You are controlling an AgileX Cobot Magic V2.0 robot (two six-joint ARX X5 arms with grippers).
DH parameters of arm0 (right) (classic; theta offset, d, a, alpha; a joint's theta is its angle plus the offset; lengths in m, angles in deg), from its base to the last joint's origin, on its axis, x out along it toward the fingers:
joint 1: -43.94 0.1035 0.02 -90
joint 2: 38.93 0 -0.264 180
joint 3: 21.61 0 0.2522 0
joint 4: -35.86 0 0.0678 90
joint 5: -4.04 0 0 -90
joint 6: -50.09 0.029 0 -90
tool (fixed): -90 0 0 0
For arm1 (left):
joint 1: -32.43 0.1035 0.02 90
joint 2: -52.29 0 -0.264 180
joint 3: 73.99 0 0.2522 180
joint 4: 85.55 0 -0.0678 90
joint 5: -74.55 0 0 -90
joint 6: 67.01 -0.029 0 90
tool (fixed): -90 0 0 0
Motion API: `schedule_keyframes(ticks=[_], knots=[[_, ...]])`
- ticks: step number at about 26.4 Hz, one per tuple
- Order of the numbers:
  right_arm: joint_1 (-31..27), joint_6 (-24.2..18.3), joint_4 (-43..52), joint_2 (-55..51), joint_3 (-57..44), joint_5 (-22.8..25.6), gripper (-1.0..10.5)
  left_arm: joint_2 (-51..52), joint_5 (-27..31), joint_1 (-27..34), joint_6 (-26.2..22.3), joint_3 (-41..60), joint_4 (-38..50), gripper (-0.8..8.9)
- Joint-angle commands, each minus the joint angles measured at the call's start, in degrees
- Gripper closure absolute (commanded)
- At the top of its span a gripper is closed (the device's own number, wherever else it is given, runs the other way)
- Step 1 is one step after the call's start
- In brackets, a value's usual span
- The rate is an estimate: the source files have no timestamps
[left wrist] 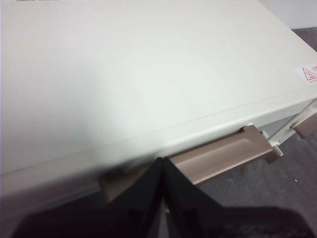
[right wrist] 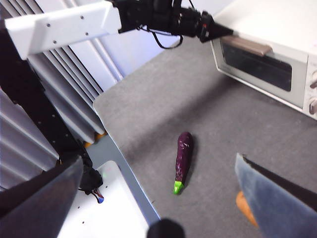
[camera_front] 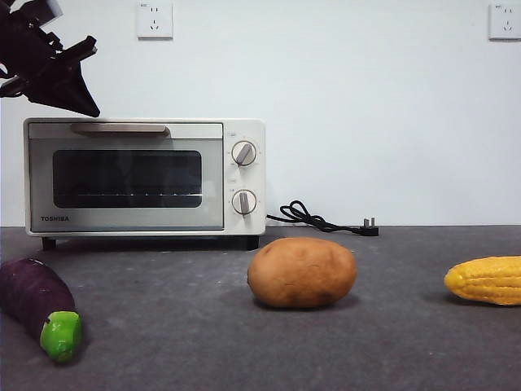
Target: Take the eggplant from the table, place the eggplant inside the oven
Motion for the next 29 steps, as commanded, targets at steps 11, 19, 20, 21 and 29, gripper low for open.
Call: schedule_keyframes(ticks=[11,19,20,21,29], knots=[[0.11,-0.70,0.15,1.31,0.09,-0.15,2.8,-1.44,2.58,0.00,-2.62,-0.11,0.72,8.19],[0.11,-0.66,0.13,1.33,0.09,-0.28,2.8,-1.62,2.67,-0.28,-3.72,-0.11,0.59,8.19],[0.11,-0.66,0.13,1.33,0.09,-0.28,2.8,-1.79,2.64,-0.28,-3.72,-0.11,0.61,8.19],[0.11,-0.63,0.13,1.33,0.09,-0.31,2.8,-2.16,2.64,-0.26,-3.69,-0.11,0.61,8.19],[0.11,-0.66,0.11,1.33,0.09,-0.28,2.8,-5.27,2.56,-0.74,-4.20,-0.11,-4.09,8.19]])
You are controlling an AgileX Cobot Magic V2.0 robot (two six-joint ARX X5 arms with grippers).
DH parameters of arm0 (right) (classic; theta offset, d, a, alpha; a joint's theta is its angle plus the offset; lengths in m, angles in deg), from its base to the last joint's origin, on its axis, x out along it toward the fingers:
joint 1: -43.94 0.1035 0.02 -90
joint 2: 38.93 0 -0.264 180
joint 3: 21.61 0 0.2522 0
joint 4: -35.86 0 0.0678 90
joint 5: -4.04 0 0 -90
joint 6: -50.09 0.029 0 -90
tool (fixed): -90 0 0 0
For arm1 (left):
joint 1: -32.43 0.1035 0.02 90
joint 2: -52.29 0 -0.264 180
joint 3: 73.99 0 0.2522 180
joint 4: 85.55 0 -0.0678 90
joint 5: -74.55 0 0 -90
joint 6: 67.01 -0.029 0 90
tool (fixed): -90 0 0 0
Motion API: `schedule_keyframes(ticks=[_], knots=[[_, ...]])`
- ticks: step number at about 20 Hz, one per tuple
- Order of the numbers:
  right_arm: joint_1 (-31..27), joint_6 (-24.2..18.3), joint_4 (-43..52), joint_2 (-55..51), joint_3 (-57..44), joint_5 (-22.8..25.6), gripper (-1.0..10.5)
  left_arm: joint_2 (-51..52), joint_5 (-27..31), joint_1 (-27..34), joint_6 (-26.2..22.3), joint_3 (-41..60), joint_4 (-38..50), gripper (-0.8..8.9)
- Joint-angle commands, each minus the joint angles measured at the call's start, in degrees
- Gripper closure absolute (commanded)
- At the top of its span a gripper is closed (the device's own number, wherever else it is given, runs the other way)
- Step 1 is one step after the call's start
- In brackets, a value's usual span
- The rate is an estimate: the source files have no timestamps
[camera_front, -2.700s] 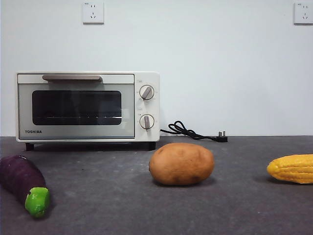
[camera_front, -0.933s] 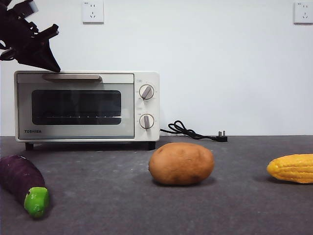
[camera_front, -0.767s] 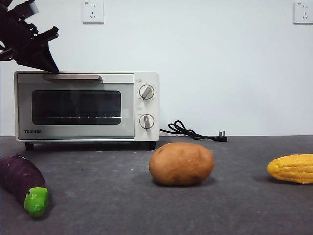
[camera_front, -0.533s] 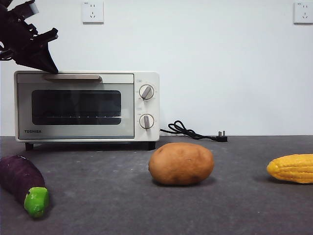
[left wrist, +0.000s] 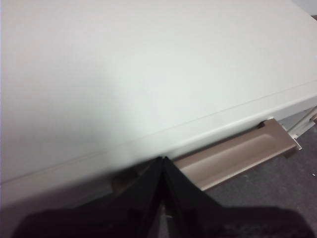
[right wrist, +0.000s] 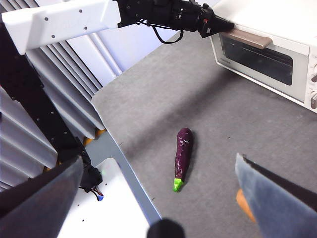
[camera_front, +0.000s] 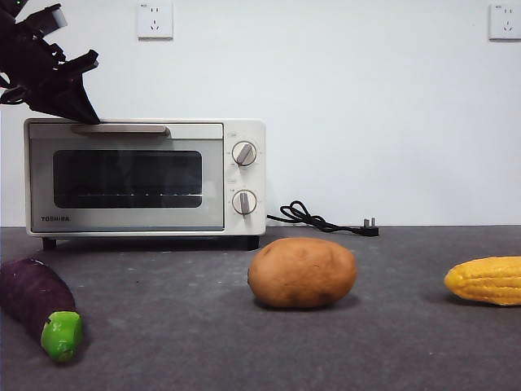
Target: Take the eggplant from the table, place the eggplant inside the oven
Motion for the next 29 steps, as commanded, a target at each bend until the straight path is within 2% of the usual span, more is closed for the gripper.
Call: schedule_keyframes(ticks=[1,4,7,20,29], knots=[[0.11,-0.59,0.20,0.02,0.09,-0.20,2.9,-2.82,0.61,-0.61,-1.84,1.16,-4.24,8.19],[0.11,-0.66,0.24,0.02,0.09,-0.17,2.8,-2.82,0.13,-1.18,-3.41,1.16,-6.25,8.19],[0.11,-0.70,0.26,0.02,0.09,-0.17,2.8,-2.80,-2.51,-1.55,-3.41,1.16,-8.70,8.19],[0.11,-1.60,0.26,0.07,0.09,0.04,2.9,-2.69,-6.97,-5.81,-3.82,1.16,-22.64,8.19],[0.11,-1.90,0.26,0.07,0.09,0.02,2.9,-2.67,-6.93,-9.20,-3.82,1.16,-32.72,8.19]])
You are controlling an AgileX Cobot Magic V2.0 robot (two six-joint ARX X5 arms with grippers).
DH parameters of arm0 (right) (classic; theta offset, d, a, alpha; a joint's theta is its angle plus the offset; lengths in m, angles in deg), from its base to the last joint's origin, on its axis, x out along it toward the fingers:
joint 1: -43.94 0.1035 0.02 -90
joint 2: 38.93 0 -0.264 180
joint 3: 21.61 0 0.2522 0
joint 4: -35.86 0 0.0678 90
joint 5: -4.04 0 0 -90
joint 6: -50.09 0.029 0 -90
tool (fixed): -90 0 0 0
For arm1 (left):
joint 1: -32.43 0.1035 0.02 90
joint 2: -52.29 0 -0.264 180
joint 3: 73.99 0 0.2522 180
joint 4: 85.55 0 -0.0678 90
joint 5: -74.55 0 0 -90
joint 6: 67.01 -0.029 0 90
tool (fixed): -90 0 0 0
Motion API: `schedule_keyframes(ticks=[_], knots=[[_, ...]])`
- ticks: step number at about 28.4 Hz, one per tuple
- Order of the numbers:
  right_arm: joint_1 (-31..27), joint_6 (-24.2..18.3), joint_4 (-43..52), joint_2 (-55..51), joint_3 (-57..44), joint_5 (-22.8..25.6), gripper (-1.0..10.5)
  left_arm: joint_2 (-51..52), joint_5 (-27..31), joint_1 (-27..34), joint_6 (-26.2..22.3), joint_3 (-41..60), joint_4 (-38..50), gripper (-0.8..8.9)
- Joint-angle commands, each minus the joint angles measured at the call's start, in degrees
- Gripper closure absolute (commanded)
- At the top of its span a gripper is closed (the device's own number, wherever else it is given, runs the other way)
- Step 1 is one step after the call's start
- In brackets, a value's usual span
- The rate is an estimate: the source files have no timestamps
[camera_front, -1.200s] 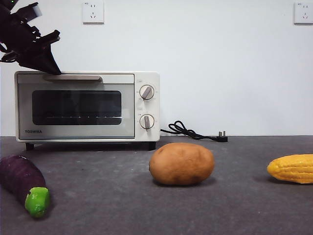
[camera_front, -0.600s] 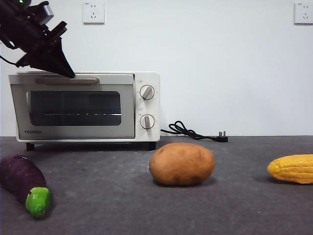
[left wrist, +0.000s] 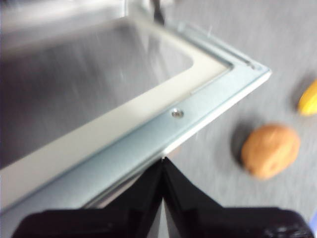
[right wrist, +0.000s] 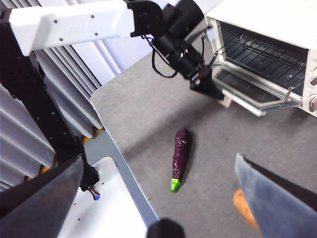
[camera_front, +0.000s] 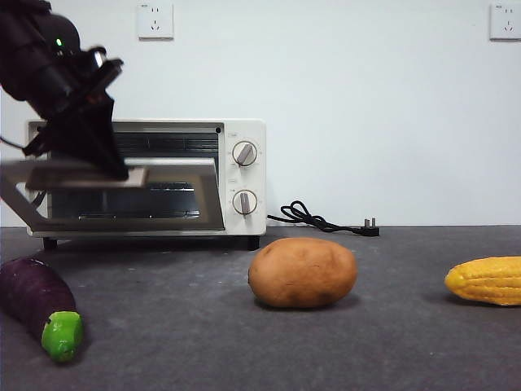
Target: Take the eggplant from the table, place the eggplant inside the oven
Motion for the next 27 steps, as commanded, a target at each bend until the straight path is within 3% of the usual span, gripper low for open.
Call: schedule_keyframes(ticks=[1,15,27], knots=[[0.11,-0.61,0.26,0.07,0.09,-0.09,2.9,-0.68,0.26,-0.87,-0.70,0.37,-0.70,8.19],[0.11,-0.59,0.17,0.07,0.09,-0.09,2.9,1.03,0.24,-2.71,-0.48,0.37,-3.13,8.19],[0.11,-0.59,-0.13,0.07,0.09,-0.11,2.9,19.43,1.31,-2.69,1.42,0.17,-0.31,8.19]])
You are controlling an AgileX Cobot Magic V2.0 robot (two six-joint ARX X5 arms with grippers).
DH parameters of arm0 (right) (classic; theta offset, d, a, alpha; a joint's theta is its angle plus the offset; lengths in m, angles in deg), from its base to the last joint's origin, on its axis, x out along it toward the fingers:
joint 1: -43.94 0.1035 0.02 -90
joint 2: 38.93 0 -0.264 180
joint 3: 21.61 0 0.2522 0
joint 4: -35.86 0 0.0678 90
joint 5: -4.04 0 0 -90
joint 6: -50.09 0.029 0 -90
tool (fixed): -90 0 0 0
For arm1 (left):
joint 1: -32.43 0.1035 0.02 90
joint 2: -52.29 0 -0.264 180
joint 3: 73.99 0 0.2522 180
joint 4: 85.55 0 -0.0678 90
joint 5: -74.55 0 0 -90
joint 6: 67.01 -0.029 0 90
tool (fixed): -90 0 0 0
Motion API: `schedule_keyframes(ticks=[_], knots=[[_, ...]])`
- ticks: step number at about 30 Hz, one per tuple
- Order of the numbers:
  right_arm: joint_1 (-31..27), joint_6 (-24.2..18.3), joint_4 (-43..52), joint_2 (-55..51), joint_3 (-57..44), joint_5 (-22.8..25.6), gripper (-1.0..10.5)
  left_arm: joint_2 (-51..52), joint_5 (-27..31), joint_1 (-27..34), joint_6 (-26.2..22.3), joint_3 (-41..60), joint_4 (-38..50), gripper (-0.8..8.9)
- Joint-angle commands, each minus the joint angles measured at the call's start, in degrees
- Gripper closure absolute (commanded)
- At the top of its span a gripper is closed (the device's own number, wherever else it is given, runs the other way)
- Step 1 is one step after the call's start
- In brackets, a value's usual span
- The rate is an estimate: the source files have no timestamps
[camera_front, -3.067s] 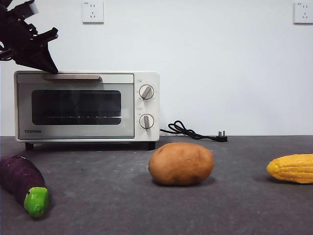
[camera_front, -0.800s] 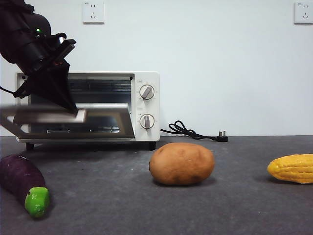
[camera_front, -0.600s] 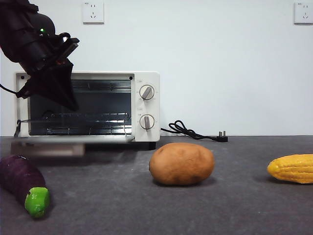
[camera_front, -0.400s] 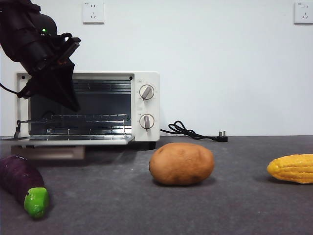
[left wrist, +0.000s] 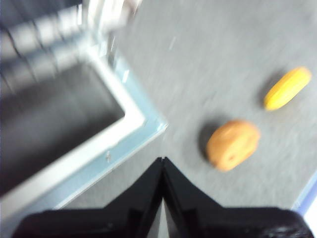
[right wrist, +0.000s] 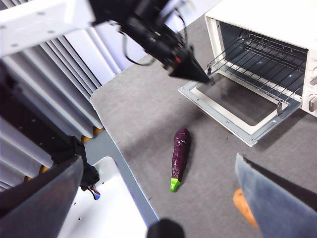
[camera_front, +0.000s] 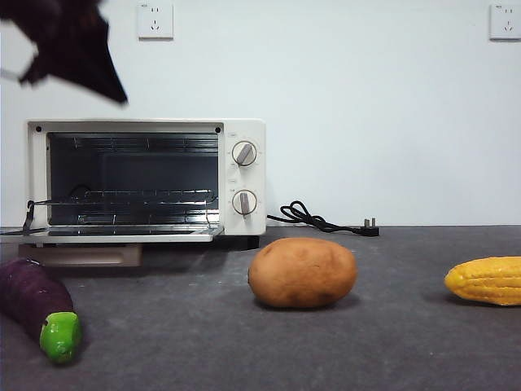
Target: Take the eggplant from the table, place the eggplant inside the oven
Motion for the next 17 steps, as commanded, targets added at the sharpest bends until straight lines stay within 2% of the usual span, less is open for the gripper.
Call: schedule_keyframes(ticks=[1,9,17], knots=[[0.11,-0.59,-0.09,0.07,0.09,-0.13,2.9,6.25,1.18,-0.13,1.51,0.09,1.46,8.19],[0.11,-0.61,-0.11,0.07,0.09,-0.13,2.9,24.28,11.26,-0.11,2.82,-0.22,1.42,8.19],[0.13,-0.59,-0.13,0.07,0.09,-0.22,2.9,39.93,18.32,-0.09,4.63,-0.22,-4.42,8.19]])
